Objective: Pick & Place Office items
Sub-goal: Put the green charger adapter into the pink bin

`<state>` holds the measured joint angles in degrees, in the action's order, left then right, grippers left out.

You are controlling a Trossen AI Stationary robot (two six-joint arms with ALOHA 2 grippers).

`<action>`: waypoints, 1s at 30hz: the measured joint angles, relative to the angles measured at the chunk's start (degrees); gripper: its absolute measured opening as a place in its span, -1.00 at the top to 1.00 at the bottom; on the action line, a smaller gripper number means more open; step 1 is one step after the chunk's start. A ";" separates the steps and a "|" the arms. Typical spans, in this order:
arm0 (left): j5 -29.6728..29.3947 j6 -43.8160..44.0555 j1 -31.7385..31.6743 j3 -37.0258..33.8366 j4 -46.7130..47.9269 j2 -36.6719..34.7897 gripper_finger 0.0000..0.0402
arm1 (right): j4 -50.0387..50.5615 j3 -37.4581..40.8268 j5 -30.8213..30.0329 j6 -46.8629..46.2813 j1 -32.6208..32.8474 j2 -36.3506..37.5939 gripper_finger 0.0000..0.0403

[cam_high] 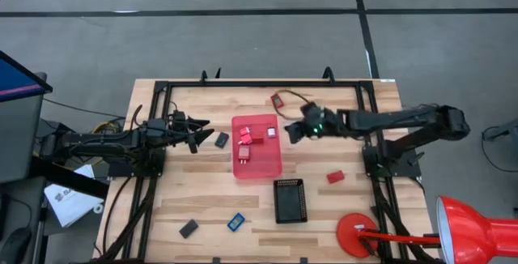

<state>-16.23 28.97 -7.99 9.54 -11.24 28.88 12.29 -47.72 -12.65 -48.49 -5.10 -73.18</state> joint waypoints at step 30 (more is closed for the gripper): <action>0.00 0.00 -0.02 0.00 -0.35 0.00 -0.29 | 24.93 -36.39 16.04 45.44 3.33 -42.35 0.27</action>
<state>-16.23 28.97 -8.01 9.54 -11.60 28.88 37.22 -84.12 3.39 -3.05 -1.76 -115.52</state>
